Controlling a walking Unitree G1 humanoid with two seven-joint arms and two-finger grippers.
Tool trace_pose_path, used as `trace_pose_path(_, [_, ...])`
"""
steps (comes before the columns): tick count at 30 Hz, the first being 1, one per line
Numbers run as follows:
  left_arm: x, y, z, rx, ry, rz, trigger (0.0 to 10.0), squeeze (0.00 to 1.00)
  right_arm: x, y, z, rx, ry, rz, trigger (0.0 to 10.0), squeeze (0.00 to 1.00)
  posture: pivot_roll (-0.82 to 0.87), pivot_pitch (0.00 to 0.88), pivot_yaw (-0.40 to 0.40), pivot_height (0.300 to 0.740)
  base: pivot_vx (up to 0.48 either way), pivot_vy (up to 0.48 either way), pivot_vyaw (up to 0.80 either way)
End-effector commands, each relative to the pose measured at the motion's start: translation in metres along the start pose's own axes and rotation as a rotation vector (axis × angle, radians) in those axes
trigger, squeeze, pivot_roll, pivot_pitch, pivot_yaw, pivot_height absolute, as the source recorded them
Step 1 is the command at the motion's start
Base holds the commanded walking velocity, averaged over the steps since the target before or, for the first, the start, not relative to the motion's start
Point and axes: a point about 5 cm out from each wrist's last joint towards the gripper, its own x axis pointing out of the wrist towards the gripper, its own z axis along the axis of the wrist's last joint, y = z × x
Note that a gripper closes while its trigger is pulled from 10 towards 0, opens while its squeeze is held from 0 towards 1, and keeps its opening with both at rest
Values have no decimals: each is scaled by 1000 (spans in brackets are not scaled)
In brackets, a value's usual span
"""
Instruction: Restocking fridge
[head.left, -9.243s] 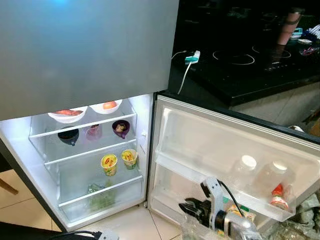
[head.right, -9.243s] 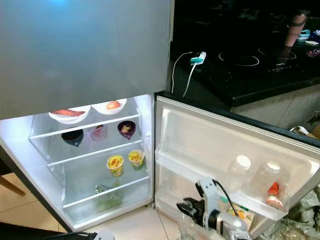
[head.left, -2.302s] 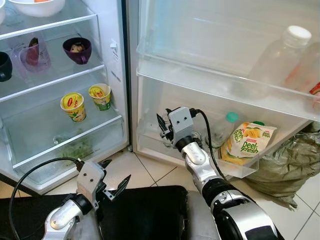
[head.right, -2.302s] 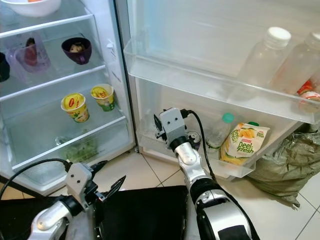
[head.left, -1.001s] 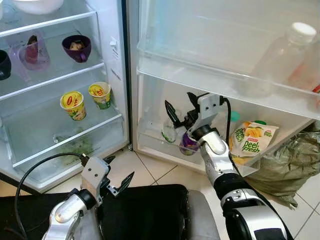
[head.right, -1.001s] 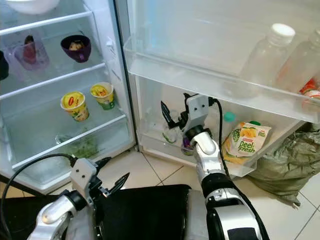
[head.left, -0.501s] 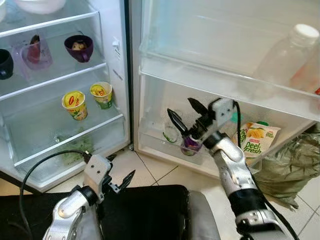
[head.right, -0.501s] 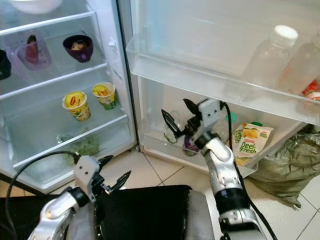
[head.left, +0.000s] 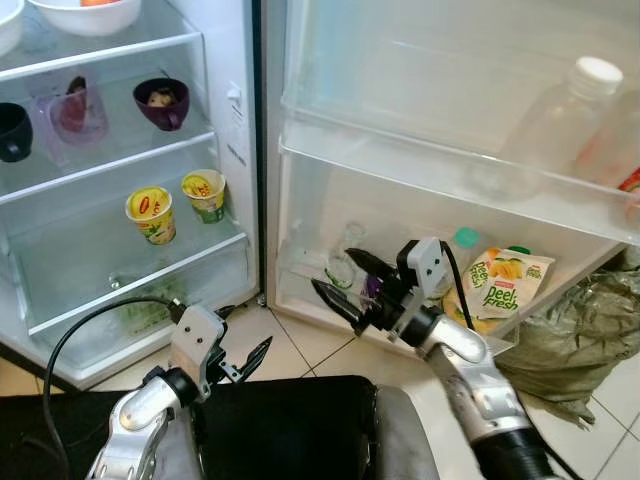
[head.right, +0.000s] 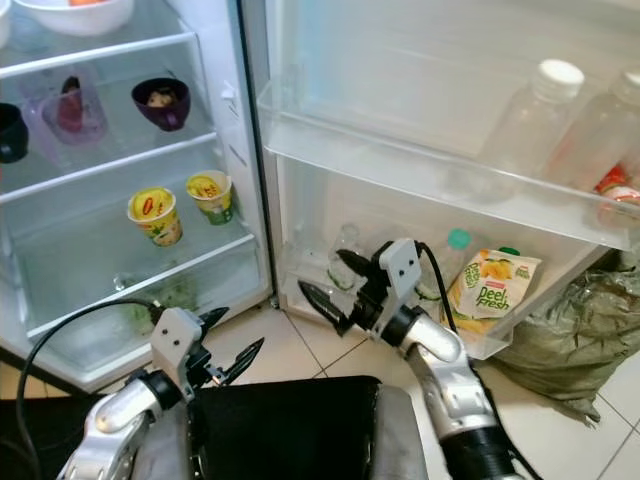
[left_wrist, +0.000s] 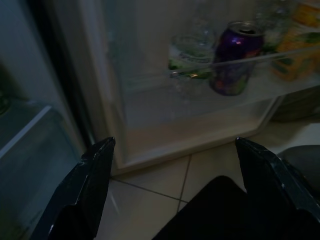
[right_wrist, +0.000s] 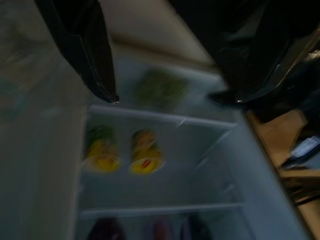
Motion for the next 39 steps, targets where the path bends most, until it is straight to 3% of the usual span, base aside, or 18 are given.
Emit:
trace_pose_path(1, [-1,-4,-6,2,22,-14,10000,0,-4,11,-8,88,64,104,10000,0,16,149,-78,438,0,0,0])
trace_pose_path(2, [-1,-3,-7,1,24,-13,10000,0,-10,15,-14,180,120,138,10000,0,14,138,-77,438,0,0,0])
trace_pose_path(3, [-1,-3,-7,1,24,-13,10000,0,-10,15,-14,180,120,138,10000,0,14,138,-77,438,0,0,0])
trace_pose_path(5, [-1,-2,-12,-6,37,1,10000,0,-22,17,-29,270,170,164,10000,0,16,121,-78,438,0,0,0])
trace_pose_path(12, [-7,7,-23,-41,71,68,10000,0,-46,6,-69,408,252,-8,10000,0,15,85,-74,438,0,0,0])
trace_pose_path(15, [-7,9,-26,-56,71,85,10000,0,-47,6,-73,434,267,-25,10000,0,15,76,-73,438,0,0,0])
trace_pose_path(18, [-8,14,-30,-103,67,146,10000,0,-50,6,-75,526,227,-3,10000,0,15,64,-70,438,0,0,0])
trace_pose_path(25, [-8,10,-45,-255,51,273,10000,0,-52,1,-82,592,134,-17,10000,0,1,20,-61,458,0,0,0])
trace_pose_path(33, [7,-2,-41,-284,5,245,10000,0,-49,1,-84,606,127,-9,10000,0,2,6,-64,483,0,0,0])
trace_pose_path(34, [15,-12,-40,-288,4,198,10000,0,-47,0,-85,609,124,-3,10000,0,7,0,-62,493,0,0,0])
trace_pose_path(39, [22,-28,-44,-295,21,150,10000,0,-47,-3,-92,616,126,-35,10000,0,5,0,-56,513,0,0,0])
